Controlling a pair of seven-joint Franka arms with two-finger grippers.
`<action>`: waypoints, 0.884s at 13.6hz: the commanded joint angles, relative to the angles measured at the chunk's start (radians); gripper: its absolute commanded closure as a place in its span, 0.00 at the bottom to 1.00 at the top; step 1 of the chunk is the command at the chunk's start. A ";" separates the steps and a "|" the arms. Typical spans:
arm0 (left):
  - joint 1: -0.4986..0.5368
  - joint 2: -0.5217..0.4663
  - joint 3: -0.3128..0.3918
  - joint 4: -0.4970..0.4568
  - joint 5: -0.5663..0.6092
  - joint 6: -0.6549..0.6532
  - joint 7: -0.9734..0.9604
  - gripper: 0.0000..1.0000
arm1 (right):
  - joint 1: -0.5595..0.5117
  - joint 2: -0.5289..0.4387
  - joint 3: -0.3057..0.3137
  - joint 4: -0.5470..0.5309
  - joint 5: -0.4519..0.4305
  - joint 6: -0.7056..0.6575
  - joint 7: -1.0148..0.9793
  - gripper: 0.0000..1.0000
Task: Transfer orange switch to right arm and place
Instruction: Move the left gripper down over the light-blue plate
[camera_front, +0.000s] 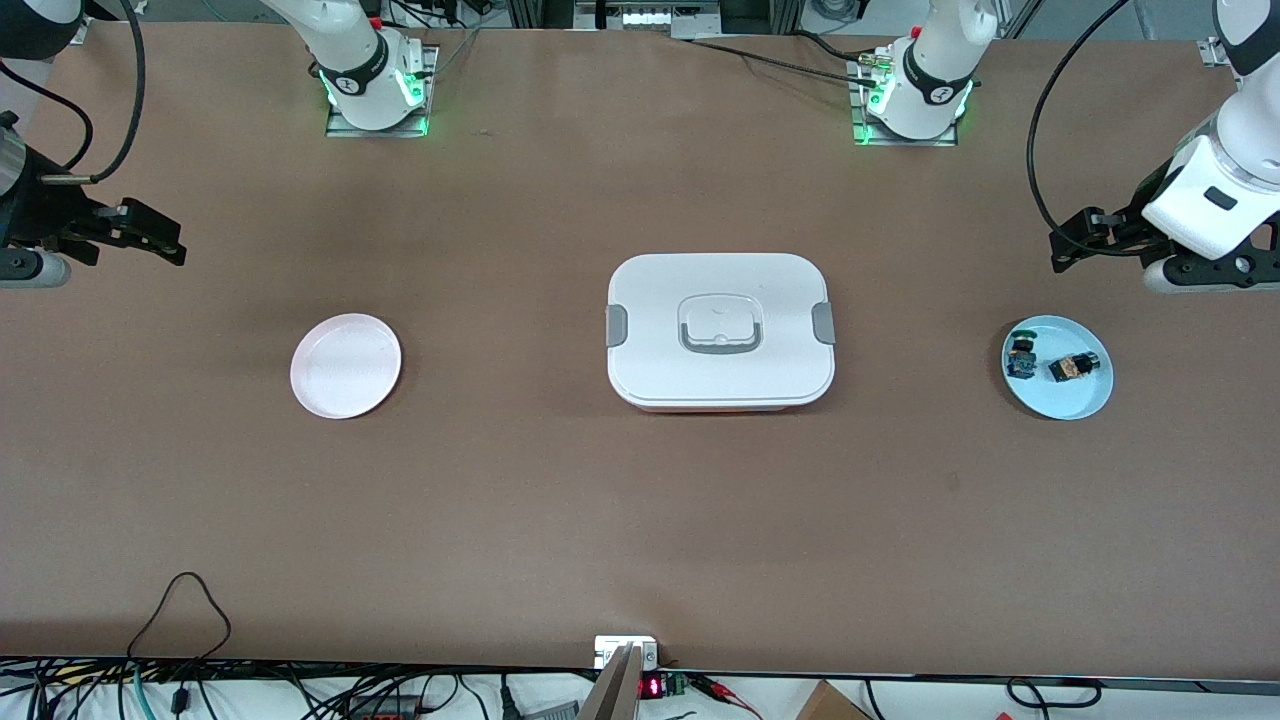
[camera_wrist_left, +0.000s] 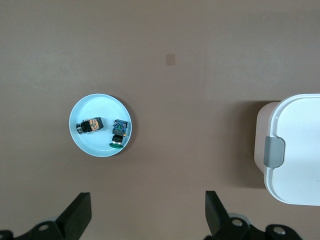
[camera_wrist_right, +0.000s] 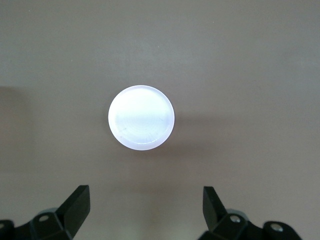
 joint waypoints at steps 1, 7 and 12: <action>-0.008 0.019 0.011 0.036 -0.027 -0.026 0.024 0.00 | -0.001 -0.008 0.002 0.009 0.012 -0.019 -0.011 0.00; -0.017 0.072 0.011 0.079 -0.027 -0.020 0.015 0.00 | -0.001 -0.008 0.002 0.009 0.012 -0.018 -0.011 0.00; -0.029 0.184 0.005 0.207 -0.027 -0.020 0.015 0.00 | -0.001 -0.008 0.002 0.009 0.012 -0.018 -0.011 0.00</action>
